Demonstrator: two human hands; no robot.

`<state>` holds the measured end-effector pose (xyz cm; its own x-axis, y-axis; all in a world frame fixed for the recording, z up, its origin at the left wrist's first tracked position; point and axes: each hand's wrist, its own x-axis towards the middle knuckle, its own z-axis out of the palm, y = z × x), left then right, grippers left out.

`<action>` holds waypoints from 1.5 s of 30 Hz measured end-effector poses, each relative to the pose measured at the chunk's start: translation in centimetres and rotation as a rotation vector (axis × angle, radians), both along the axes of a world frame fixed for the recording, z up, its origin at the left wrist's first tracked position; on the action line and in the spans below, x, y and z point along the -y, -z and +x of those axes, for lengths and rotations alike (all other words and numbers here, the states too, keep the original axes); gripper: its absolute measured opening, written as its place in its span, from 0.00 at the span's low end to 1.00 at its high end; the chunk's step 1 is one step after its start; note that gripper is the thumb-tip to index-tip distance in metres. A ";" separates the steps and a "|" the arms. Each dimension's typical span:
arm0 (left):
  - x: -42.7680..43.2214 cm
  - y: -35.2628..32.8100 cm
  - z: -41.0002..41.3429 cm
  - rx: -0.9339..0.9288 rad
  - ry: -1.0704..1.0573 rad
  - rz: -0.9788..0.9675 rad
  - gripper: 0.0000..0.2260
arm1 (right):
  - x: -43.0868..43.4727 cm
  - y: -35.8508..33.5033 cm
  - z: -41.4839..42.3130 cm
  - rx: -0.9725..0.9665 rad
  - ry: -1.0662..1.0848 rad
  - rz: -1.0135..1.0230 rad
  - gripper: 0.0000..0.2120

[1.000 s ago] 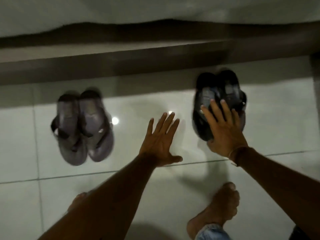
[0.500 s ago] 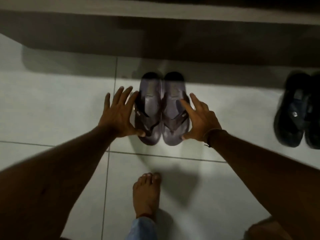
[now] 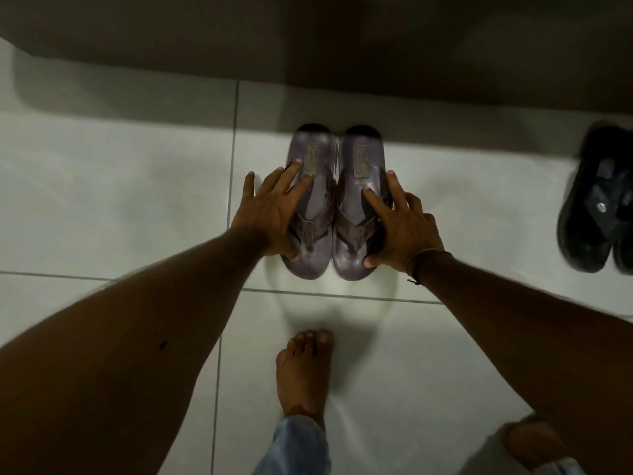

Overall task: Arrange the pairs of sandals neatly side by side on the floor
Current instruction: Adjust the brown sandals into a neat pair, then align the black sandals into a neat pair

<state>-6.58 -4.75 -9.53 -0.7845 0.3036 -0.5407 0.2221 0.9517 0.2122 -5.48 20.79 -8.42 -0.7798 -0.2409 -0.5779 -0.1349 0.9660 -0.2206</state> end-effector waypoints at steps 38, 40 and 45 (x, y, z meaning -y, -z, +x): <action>-31.8 -4.6 -0.3 0.025 0.242 0.117 0.64 | -36.5 -7.8 5.1 0.022 0.289 0.295 0.65; -37.4 -3.7 -1.2 0.018 0.251 0.133 0.64 | -41.5 -7.5 4.0 -0.004 0.298 0.320 0.64; -47.3 -1.9 -3.7 -0.040 0.249 0.167 0.66 | -48.5 -5.8 0.0 -0.043 0.274 0.252 0.60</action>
<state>-10.30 42.51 -7.61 -0.6947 0.5712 -0.4373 0.4552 0.8197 0.3476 -5.44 69.27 -2.66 -0.8207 0.1254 -0.5574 0.1320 0.9908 0.0286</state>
